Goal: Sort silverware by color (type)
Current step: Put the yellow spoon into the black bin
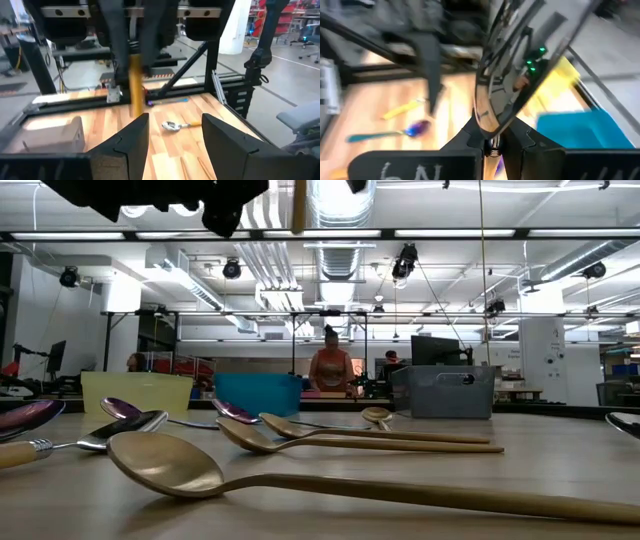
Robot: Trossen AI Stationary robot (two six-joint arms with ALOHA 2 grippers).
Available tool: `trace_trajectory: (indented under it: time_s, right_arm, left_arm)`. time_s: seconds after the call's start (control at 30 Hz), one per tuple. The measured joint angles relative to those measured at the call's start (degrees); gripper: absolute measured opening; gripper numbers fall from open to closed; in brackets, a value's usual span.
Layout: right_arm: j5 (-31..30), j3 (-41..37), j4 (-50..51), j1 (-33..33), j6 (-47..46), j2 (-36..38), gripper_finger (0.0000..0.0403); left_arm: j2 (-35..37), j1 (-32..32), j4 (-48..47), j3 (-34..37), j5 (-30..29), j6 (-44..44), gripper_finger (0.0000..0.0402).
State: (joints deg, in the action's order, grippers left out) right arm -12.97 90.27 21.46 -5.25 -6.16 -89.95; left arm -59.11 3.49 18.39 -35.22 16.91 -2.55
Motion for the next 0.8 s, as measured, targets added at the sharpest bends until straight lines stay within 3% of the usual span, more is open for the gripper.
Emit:
trace_trajectory:
  time_s: [0.2,0.37,0.57,0.8]
  right_arm:
    - [-10.7,-0.1,21.1,-0.4,-15.6,0.0,0.0022]
    - [-12.7,-3.9,39.8,-0.4,-36.2,-0.1,0.0022]
    - [-11.9,-16.5,41.0,-0.8,-47.4,-0.2,0.0022]
    - [-12.6,-28.6,37.3,-0.7,-48.3,-1.0,0.0022]
  left_arm:
    - [0.1,0.0,-4.3,0.0,-2.9,2.9,0.0162]
    - [0.2,0.0,-6.2,0.0,-14.6,4.1,0.0162]
    - [0.2,0.0,-6.2,0.0,-28.4,4.4,0.0162]
    - [2.6,-0.1,-7.7,0.0,-29.4,4.4,0.0162]
